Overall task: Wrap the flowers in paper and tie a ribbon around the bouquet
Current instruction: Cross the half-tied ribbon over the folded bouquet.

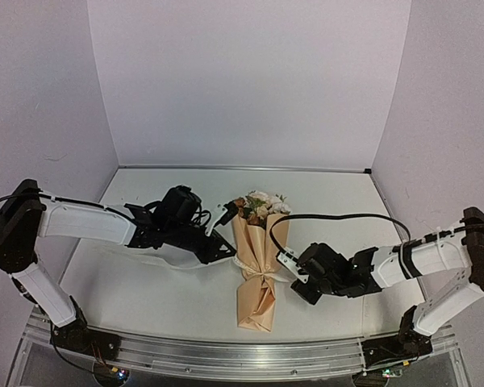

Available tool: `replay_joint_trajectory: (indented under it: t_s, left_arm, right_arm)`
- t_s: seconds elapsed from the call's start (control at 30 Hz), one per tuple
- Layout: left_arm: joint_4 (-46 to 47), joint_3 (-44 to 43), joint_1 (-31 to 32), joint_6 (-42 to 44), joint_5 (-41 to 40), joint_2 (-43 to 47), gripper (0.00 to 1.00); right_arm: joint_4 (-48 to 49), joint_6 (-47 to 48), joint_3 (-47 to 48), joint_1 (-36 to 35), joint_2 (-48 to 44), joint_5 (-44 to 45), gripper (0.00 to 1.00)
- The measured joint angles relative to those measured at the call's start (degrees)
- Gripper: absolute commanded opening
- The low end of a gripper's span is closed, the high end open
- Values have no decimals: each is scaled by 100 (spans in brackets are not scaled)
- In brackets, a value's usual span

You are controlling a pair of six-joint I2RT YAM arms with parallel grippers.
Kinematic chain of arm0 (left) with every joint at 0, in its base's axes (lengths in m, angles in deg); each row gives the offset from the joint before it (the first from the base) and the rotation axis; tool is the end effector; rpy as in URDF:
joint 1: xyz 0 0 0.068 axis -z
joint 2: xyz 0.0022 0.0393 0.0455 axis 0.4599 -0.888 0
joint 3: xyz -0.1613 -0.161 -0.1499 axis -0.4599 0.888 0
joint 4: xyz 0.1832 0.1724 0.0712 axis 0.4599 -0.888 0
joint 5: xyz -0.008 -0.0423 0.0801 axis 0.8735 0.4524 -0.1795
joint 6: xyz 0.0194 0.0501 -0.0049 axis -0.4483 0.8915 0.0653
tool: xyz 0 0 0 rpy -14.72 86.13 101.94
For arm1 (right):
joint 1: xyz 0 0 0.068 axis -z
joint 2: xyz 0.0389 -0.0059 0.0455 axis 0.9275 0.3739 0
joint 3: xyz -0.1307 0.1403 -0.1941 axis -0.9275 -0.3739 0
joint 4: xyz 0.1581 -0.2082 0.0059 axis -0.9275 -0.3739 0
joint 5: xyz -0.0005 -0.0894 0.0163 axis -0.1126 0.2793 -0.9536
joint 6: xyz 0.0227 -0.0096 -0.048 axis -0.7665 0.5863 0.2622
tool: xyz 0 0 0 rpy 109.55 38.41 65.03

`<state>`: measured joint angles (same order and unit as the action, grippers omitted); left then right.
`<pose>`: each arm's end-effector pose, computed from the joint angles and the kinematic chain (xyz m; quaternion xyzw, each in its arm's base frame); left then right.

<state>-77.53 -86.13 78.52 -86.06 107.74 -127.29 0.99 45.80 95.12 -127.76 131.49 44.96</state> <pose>0.2061 -0.2766 0.2040 0.4049 0.7930 -0.3539 0.2862 0.1419 0.2240 0.1449 -0.4644 0.8177 0.0321 0.3386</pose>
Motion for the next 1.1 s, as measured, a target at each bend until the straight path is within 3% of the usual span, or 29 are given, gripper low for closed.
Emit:
replay_joint_trajectory:
  t_s: [0.5,0.7,0.87,1.0,1.1]
  left_arm:
    - [-89,-1962,578,714,973,-1721,10]
    - [-425,-2304,889,1215,1035,-1962,13]
    - [-550,-2399,1072,1584,1041,-1999,13]
    - [-723,-2541,1180,1879,1032,-2104,12]
    - [-786,-2621,1239,2071,1024,-2200,12]
  right_arm:
    - [-163,-1133,-402,799,-1279,-5,81]
    - [-1004,-1975,-403,1257,-1556,93,88]
    - [-2114,-2849,-157,1590,-1799,232,87]
    - [-2861,-3615,84,1793,-1925,297,77]
    - [-3215,-4241,194,2073,-1922,213,76]
